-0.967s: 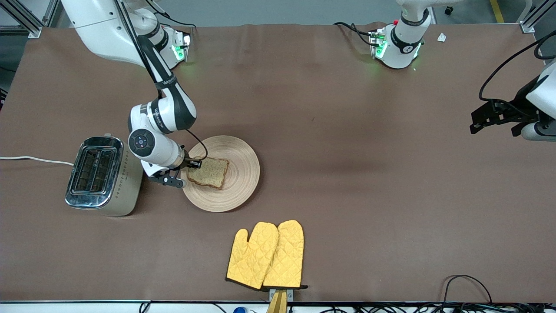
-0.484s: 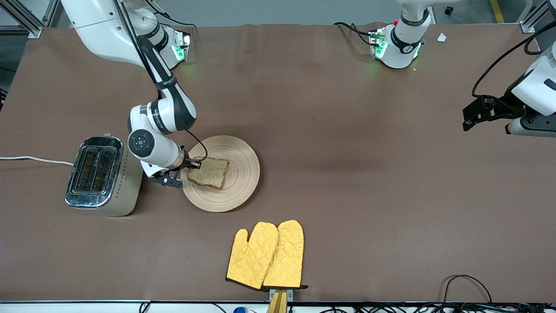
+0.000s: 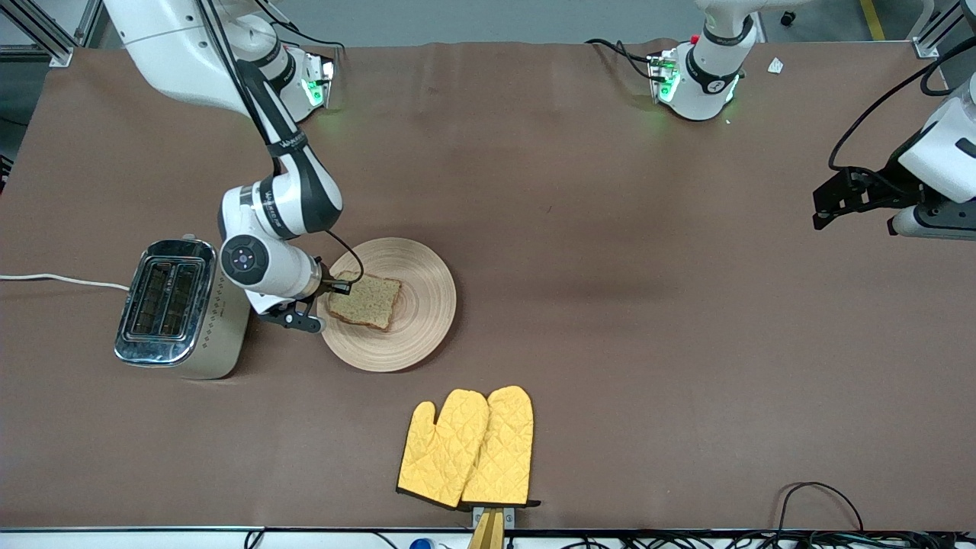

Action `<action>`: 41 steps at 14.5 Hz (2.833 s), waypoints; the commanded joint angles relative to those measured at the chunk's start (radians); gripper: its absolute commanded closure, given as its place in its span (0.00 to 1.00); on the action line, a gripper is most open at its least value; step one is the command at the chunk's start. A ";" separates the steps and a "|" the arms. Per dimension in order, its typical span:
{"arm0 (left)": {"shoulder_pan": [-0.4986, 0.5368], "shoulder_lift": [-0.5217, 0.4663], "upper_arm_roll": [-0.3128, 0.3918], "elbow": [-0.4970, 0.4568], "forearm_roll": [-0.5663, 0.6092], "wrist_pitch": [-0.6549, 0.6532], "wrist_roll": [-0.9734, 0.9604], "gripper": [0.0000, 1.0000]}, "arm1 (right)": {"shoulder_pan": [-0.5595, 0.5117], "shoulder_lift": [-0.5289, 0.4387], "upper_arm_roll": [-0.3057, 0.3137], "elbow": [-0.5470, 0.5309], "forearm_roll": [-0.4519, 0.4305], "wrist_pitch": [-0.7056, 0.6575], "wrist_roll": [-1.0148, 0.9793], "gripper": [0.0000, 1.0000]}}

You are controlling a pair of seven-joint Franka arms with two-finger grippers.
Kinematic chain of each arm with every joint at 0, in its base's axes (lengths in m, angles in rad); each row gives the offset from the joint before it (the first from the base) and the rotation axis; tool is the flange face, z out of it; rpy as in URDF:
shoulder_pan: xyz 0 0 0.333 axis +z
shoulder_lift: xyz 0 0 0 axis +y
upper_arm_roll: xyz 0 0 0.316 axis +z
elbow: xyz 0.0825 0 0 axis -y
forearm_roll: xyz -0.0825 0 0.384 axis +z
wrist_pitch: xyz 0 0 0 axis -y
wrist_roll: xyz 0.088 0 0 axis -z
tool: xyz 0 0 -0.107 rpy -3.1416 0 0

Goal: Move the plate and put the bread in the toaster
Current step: 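Lift the bread slice off the plate with the right gripper, then move the bread over the toaster and lower it into a slot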

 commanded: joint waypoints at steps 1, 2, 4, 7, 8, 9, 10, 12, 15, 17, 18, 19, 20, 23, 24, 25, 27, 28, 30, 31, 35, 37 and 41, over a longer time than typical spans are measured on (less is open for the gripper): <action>0.004 -0.026 -0.005 -0.025 0.018 0.014 -0.006 0.00 | 0.003 0.001 -0.004 0.092 -0.005 -0.121 0.004 1.00; 0.004 -0.026 -0.005 -0.025 0.018 0.012 -0.006 0.00 | -0.003 -0.003 -0.004 0.122 -0.017 -0.155 0.004 1.00; 0.004 -0.026 -0.005 -0.025 0.017 0.011 -0.006 0.00 | 0.000 -0.015 -0.004 0.208 -0.072 -0.296 0.010 1.00; 0.004 -0.026 -0.007 -0.025 0.017 0.009 -0.006 0.00 | 0.026 -0.032 0.002 0.315 -0.203 -0.465 0.038 1.00; 0.004 -0.026 -0.007 -0.025 0.017 0.009 -0.006 0.00 | 0.042 -0.038 -0.001 0.331 -0.217 -0.491 0.038 1.00; 0.004 -0.026 -0.007 -0.025 0.017 0.009 -0.006 0.00 | 0.049 -0.049 -0.003 0.340 -0.256 -0.512 0.035 1.00; 0.004 -0.026 -0.007 -0.025 0.017 0.009 -0.006 0.00 | 0.055 -0.059 0.003 0.357 -0.331 -0.546 0.035 1.00; 0.004 -0.026 -0.005 -0.025 0.017 0.009 -0.006 0.00 | 0.089 -0.064 0.003 0.385 -0.460 -0.620 0.028 1.00; 0.004 -0.026 -0.005 -0.025 0.017 0.008 -0.008 0.00 | 0.094 -0.075 0.003 0.392 -0.626 -0.680 0.006 1.00; 0.004 -0.028 -0.007 -0.025 0.017 0.008 -0.008 0.00 | 0.100 -0.075 0.003 0.392 -0.719 -0.703 -0.011 1.00; 0.004 -0.028 -0.007 -0.025 0.017 0.008 -0.008 0.00 | 0.111 -0.075 0.003 0.392 -0.770 -0.720 -0.011 1.00; 0.004 -0.026 -0.005 -0.025 0.018 0.008 -0.009 0.00 | 0.118 -0.073 0.003 0.391 -0.830 -0.743 -0.008 1.00; 0.004 -0.028 -0.005 -0.025 0.017 0.008 -0.009 0.00 | 0.123 -0.070 0.003 0.388 -0.885 -0.776 -0.007 1.00; 0.003 -0.028 -0.007 -0.025 0.017 0.008 -0.011 0.00 | 0.112 -0.065 -0.003 0.371 -0.957 -0.807 -0.008 1.00; 0.003 -0.028 -0.007 -0.025 0.017 0.008 -0.011 0.00 | 0.108 -0.065 -0.004 0.369 -0.970 -0.809 -0.007 1.00; 0.003 -0.028 -0.007 -0.025 0.017 0.008 -0.011 0.00 | 0.094 -0.065 -0.004 0.363 -0.980 -0.809 -0.004 1.00; 0.003 -0.028 -0.007 -0.025 0.018 0.008 -0.011 0.00 | 0.076 -0.059 -0.006 0.357 -0.984 -0.809 -0.002 1.00; 0.001 -0.028 -0.007 -0.025 0.018 0.008 -0.013 0.00 | 0.065 -0.056 -0.006 0.345 -0.991 -0.809 -0.002 1.00; 0.000 -0.028 -0.011 -0.025 0.018 0.008 -0.014 0.00 | 0.045 -0.052 -0.004 0.340 -1.007 -0.807 -0.001 1.00; 0.000 -0.028 -0.016 -0.025 0.017 0.008 -0.016 0.00 | 0.034 -0.050 -0.004 0.340 -1.010 -0.803 -0.001 1.00; 0.003 -0.028 -0.018 -0.025 0.017 0.006 -0.014 0.00 | 0.019 -0.023 -0.004 0.340 -1.011 -0.790 0.008 1.00; 0.003 -0.028 -0.018 -0.025 0.018 0.006 -0.014 0.00 | 0.014 -0.013 -0.004 0.339 -1.011 -0.775 0.010 1.00; 0.003 -0.026 -0.018 -0.025 0.018 0.006 -0.014 0.00 | 0.005 0.007 -0.004 0.339 -1.011 -0.754 0.015 1.00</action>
